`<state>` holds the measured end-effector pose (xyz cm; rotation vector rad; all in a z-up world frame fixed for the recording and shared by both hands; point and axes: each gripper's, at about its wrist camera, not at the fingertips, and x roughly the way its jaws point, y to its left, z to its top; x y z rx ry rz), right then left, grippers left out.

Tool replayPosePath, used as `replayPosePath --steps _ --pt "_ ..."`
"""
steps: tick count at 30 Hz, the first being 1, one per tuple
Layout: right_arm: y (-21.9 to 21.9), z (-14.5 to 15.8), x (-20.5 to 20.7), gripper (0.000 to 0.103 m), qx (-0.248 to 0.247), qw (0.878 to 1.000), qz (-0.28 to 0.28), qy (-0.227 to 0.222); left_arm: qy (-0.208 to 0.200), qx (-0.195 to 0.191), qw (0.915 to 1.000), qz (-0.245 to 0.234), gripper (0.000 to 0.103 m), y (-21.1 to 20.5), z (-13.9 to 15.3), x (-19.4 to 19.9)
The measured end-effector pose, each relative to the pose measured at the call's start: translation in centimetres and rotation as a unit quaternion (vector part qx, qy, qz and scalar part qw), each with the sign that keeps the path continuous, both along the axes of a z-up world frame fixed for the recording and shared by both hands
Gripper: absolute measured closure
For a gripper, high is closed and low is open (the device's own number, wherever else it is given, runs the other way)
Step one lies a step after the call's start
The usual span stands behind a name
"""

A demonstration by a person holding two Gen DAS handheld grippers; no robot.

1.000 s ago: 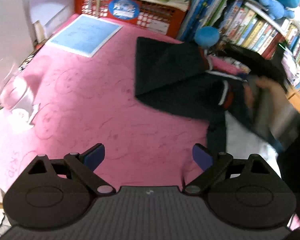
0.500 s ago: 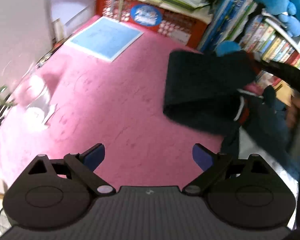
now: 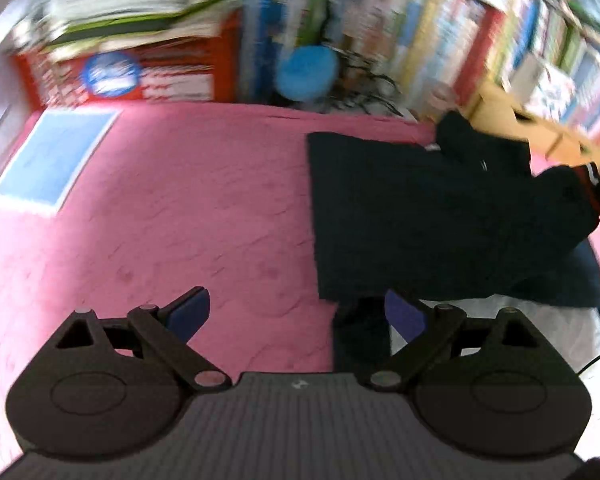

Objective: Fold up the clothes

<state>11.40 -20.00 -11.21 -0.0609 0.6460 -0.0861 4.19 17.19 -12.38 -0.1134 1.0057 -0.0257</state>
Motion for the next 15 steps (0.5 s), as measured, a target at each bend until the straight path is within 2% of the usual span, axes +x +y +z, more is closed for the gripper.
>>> replayPosePath --steps 8,11,15 --pt "-3.3 -4.9 1.5 0.085 -0.023 1.000 -0.008 0.013 0.009 0.043 0.9982 -0.041 0.007 -5.5 -2.6 3.8" --pt "-4.1 -6.2 2.4 0.085 -0.038 0.999 -0.004 0.024 0.018 0.077 0.9962 -0.038 0.007 -6.2 -4.0 4.5" --pt "-5.6 -8.9 3.9 0.083 -0.037 0.997 -0.010 0.066 0.063 0.113 0.9915 -0.013 0.007 -5.8 -6.3 5.0"
